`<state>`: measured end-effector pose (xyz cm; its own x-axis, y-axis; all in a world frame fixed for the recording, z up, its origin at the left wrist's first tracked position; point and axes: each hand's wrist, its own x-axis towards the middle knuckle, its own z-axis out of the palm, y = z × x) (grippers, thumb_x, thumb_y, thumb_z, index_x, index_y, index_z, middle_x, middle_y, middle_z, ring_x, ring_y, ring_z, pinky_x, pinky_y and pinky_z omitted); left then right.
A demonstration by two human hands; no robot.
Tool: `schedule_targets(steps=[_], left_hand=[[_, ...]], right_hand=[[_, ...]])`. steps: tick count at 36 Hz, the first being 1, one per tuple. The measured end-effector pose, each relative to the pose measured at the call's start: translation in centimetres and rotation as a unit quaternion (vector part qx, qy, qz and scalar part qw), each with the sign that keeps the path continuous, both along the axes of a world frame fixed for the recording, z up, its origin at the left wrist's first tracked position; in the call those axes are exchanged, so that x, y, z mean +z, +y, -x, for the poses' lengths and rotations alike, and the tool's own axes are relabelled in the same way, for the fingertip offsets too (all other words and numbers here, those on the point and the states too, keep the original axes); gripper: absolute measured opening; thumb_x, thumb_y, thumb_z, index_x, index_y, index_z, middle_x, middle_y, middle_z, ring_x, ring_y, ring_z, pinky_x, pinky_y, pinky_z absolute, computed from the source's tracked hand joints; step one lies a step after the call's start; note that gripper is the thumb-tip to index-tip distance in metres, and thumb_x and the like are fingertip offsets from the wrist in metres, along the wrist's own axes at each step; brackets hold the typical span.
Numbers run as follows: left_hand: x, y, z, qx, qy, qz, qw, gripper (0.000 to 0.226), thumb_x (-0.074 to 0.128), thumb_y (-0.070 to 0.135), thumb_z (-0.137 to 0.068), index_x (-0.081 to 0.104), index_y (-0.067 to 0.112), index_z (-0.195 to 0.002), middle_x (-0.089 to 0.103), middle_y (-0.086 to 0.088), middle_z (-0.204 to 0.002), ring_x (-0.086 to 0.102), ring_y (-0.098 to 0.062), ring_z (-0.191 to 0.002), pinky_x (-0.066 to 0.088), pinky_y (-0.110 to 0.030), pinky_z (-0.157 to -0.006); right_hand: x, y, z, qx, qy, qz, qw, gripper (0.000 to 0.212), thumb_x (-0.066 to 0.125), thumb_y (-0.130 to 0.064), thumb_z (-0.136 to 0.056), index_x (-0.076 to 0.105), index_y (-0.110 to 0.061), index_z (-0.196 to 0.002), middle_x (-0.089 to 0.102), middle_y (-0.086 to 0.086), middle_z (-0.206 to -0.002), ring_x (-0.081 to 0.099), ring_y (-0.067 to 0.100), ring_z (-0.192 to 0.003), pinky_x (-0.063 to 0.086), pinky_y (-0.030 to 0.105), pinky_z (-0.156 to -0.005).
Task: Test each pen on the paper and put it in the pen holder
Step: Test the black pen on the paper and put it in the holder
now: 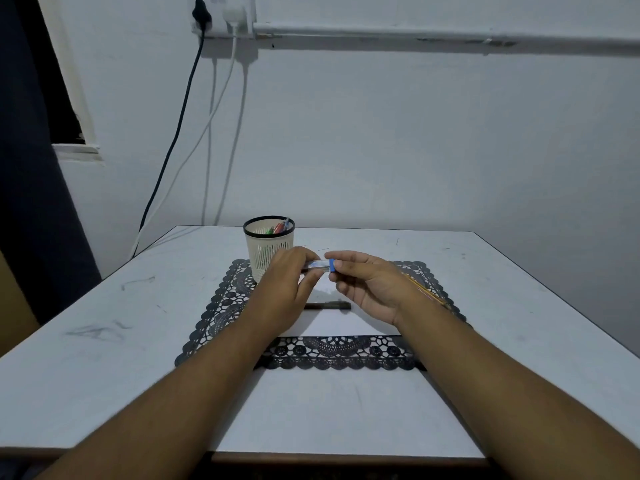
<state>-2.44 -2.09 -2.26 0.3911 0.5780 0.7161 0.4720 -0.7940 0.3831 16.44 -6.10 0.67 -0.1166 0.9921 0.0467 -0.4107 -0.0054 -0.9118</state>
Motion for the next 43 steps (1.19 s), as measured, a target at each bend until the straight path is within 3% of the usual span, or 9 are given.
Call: schedule_targets(steps=[4,8,14,20,26,32,36,39,43], left_hand=[[-0.2,0.2,-0.2,0.009,0.023,-0.013,1.0,0.034,0.04,0.042,-0.104,0.057,0.014,-0.114,0.05,0.01,-0.102,0.042,-0.012,-0.097,0.031,-0.022,-0.078],[-0.3,0.1,-0.3,0.005,0.017,-0.026,1.0,0.025,0.046,0.031,-0.104,0.057,0.01,-0.113,0.048,0.011,-0.102,0.041,-0.013,-0.096,0.031,-0.024,-0.079],[-0.4,0.2,-0.2,0.009,0.018,-0.029,0.999,0.026,0.044,0.034,-0.105,0.057,0.013,-0.111,0.047,0.012,-0.1,0.04,-0.012,-0.095,0.03,-0.024,-0.078],[-0.1,0.1,-0.2,0.044,0.015,-0.051,0.998,0.014,0.054,0.023,-0.105,0.059,0.01,-0.11,0.047,0.013,-0.1,0.038,-0.01,-0.093,0.028,-0.023,-0.076],[-0.2,0.4,0.0,0.057,0.016,-0.048,0.997,0.017,0.058,0.024,-0.104,0.062,0.011,-0.113,0.048,0.013,-0.102,0.04,-0.008,-0.098,0.032,-0.024,-0.08],[0.0,0.1,0.2,0.056,0.011,-0.03,0.998,0.019,0.062,0.027,-0.102,0.066,0.013,-0.114,0.057,0.01,-0.103,0.053,-0.01,-0.098,0.038,-0.023,-0.08],[1.0,-0.9,0.2,0.007,-0.09,0.064,0.994,0.026,0.07,0.026,-0.096,0.064,0.026,-0.122,0.065,0.013,-0.1,0.059,-0.001,-0.086,0.047,-0.015,-0.075],[1.5,-1.3,0.0,-0.04,-0.193,0.131,0.972,0.031,0.078,0.024,-0.091,0.062,0.032,-0.116,0.065,-0.005,-0.088,0.055,-0.017,-0.066,0.046,-0.031,-0.064],[1.5,-1.5,-0.1,-0.072,-0.229,0.159,0.958,0.02,0.077,0.02,-0.092,0.065,0.032,-0.102,0.066,-0.016,-0.084,0.052,-0.022,-0.069,0.047,-0.044,-0.063]], right_hand=[[-0.1,0.0,0.1,-0.006,0.024,0.012,1.0,0.015,0.068,0.002,-0.09,0.076,-0.001,-0.103,0.069,0.01,-0.079,0.066,0.013,-0.067,0.056,0.018,-0.059],[-0.3,0.0,0.2,-0.016,0.039,0.024,0.999,0.018,0.075,-0.007,-0.078,0.08,-0.003,-0.095,0.069,0.011,-0.079,0.065,0.013,-0.066,0.056,0.018,-0.058],[-0.5,0.2,0.4,-0.022,0.041,0.027,0.999,0.024,0.076,-0.009,-0.078,0.076,-0.001,-0.1,0.069,0.011,-0.08,0.065,0.014,-0.067,0.056,0.018,-0.057],[-0.4,0.2,0.0,-0.043,-0.036,0.005,0.998,0.008,0.071,-0.006,-0.093,0.073,0.001,-0.098,0.072,0.018,-0.091,0.066,0.015,-0.071,0.057,0.021,-0.06],[-0.4,0.2,0.1,-0.062,-0.098,0.004,0.993,0.007,0.07,-0.006,-0.095,0.073,0.001,-0.096,0.076,0.016,-0.088,0.065,0.015,-0.069,0.056,0.021,-0.061],[-0.6,0.0,0.3,-0.073,-0.103,0.013,0.992,0.012,0.07,-0.006,-0.096,0.072,0.004,-0.102,0.076,0.017,-0.09,0.065,0.016,-0.069,0.057,0.022,-0.061],[-0.4,0.0,0.6,-0.062,-0.075,0.034,0.995,0.009,0.068,-0.005,-0.097,0.073,0.003,-0.1,0.075,0.016,-0.087,0.064,0.016,-0.067,0.055,0.022,-0.059],[-0.2,0.1,0.9,-0.045,-0.052,0.063,0.996,0.008,0.066,-0.004,-0.098,0.072,0.001,-0.097,0.074,0.014,-0.081,0.062,0.017,-0.066,0.055,0.02,-0.056],[-0.6,0.1,1.3,-0.026,-0.014,0.095,0.995,0.007,0.066,-0.006,-0.099,0.072,-0.002,-0.098,0.073,0.013,-0.08,0.062,0.014,-0.063,0.053,0.019,-0.054]])
